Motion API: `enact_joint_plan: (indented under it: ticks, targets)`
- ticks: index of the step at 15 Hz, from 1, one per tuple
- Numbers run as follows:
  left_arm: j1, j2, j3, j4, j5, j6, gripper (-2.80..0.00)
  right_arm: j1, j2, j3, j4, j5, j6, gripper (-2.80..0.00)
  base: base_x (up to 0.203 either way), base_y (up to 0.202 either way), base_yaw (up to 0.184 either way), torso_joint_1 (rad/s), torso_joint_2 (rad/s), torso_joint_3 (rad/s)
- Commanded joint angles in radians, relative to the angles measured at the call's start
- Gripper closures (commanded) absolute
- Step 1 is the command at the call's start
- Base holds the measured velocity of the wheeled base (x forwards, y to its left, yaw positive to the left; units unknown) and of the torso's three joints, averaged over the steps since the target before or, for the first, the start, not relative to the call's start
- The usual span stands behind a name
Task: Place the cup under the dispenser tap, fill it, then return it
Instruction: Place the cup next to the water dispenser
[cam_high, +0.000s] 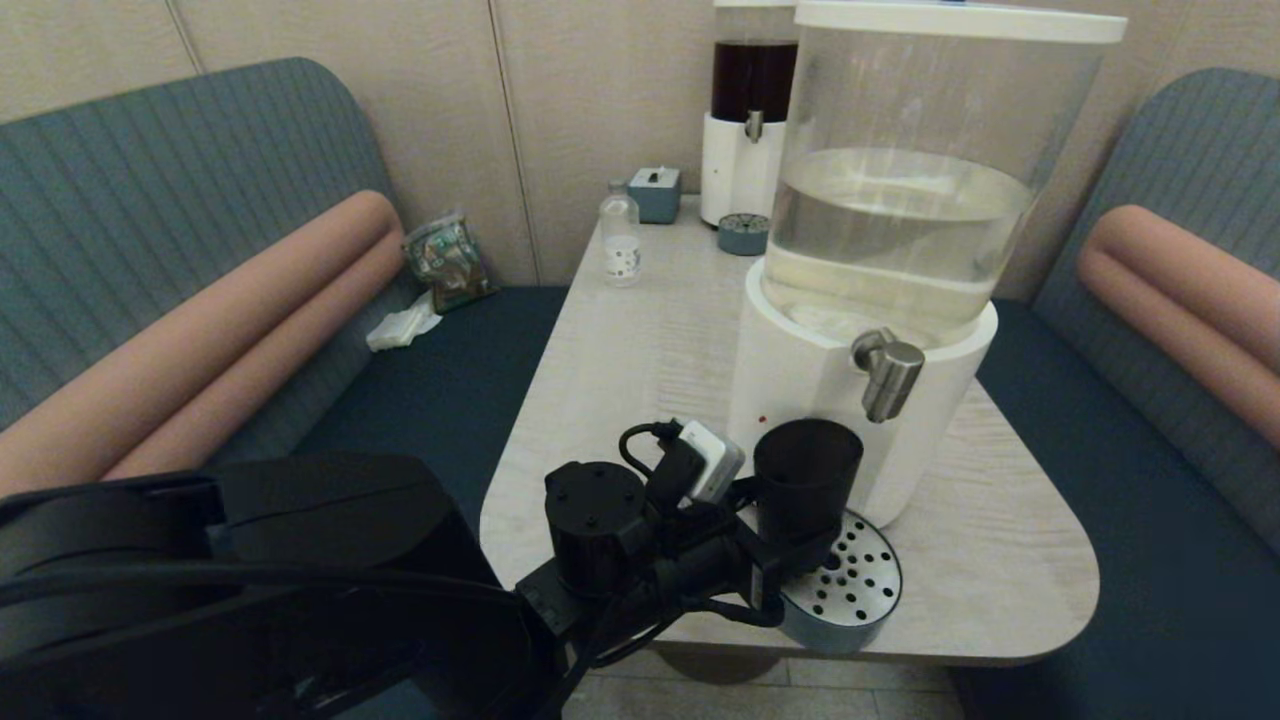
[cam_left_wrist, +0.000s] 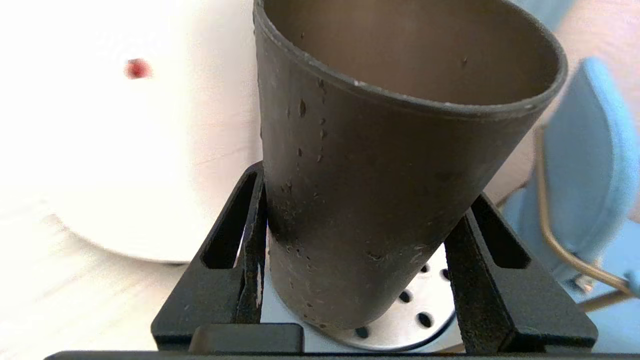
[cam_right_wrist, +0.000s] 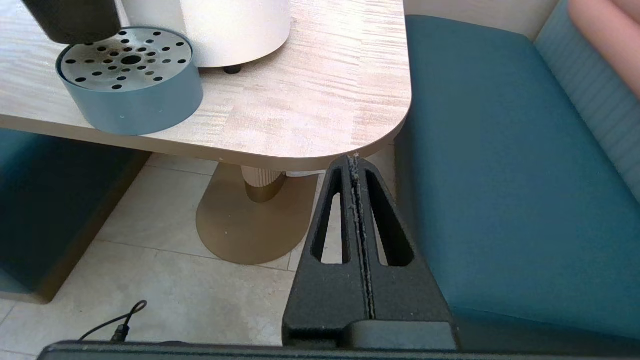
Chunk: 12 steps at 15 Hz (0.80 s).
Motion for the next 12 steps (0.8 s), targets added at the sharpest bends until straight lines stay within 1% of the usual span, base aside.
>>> enact_joint_plan:
  ticks: [1, 12]
  targets:
    - [0.009, -0.014, 0.013, -0.009, 0.001, -0.001, 0.0, 0.0, -0.001, 0.0, 0.0, 0.0, 0.0, 0.0, 0.0, 0.0, 0.0, 0.0, 0.0, 0.0]
    - [0.108, -0.082, 0.053, -0.009, -0.001, -0.003, 0.0, 0.0, 0.0, 0.001, 0.0, 0.0, -0.001, 0.0, 0.0, 0.0, 0.0, 0.0, 0.0, 0.0]
